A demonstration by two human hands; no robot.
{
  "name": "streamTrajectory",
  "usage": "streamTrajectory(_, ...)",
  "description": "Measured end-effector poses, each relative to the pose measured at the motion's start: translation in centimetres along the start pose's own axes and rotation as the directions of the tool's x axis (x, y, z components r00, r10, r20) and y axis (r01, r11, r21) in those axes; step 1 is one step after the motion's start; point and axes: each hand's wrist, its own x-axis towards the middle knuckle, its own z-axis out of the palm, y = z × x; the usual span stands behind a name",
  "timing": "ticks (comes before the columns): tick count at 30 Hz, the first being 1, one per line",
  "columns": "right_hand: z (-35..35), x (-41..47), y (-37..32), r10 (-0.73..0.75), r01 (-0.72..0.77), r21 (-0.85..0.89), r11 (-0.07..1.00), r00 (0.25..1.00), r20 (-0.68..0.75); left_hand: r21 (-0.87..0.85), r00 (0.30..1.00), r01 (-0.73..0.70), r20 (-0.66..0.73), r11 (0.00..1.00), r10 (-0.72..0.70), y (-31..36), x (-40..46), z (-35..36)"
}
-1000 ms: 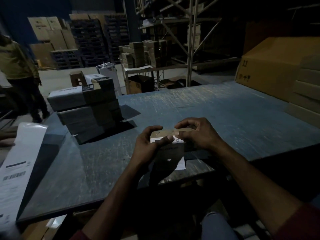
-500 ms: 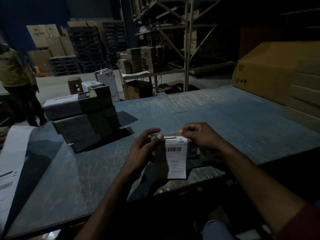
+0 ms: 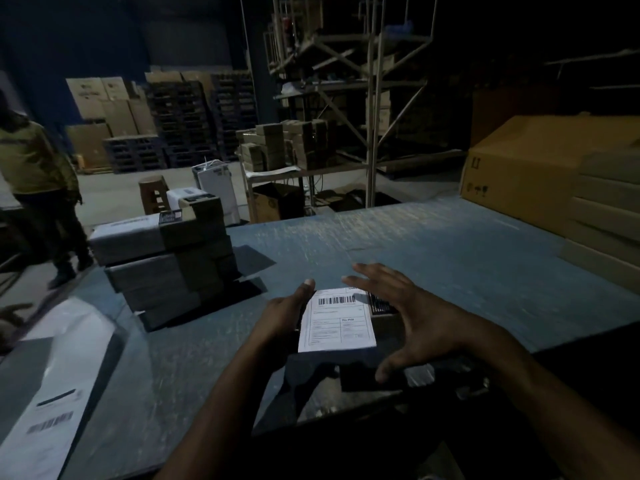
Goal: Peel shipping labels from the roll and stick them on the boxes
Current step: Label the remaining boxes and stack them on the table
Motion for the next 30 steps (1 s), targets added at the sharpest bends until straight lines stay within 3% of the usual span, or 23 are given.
streamTrajectory(4,0.8,0.6,0.7,-0.043,0.034,-0.05,0.998,0.984,-0.172,-0.003,0.985,0.144,0.101,0.99,-0.143,-0.4,0.4,-0.5)
streamTrajectory(8,1.1,0.2,1.8,0.046,0.002,0.258,0.966,0.982,-0.182,0.134,0.983,0.105,0.136,0.985,-0.124,0.2,-0.5,-0.6)
streamTrajectory(11,1.1,-0.1,2.5,0.116,-0.061,0.335,0.94,0.983,-0.144,0.157,0.971,-0.206,0.155,0.966,0.182,0.0,-1.1,-1.2)
streamTrajectory(13,1.1,0.0,2.9,0.153,-0.107,0.374,0.921,0.984,-0.095,0.19,0.873,-0.455,0.288,0.87,0.394,-0.6,-0.9,-2.2)
streamTrajectory(16,0.4,0.2,2.8,0.147,-0.128,0.401,0.907,0.989,-0.016,0.33,0.766,-0.609,0.48,0.721,0.427,-1.6,-0.1,-2.7)
streamTrajectory(21,-0.5,0.3,2.5,0.122,-0.145,0.42,0.896,0.989,0.082,0.299,0.72,-0.684,0.421,0.665,0.552,-2.4,0.4,-2.1)
streamTrajectory(23,-0.6,0.5,2.4,0.11,-0.152,0.409,0.9,0.986,0.126,0.319,0.733,-0.676,0.381,0.664,0.564,-2.7,0.5,-2.3)
streamTrajectory(30,-0.1,0.4,1.2,0.081,-0.076,0.208,0.975,0.997,-0.014,0.308,0.772,-0.632,0.326,0.711,0.545,-3.5,0.3,-2.1)
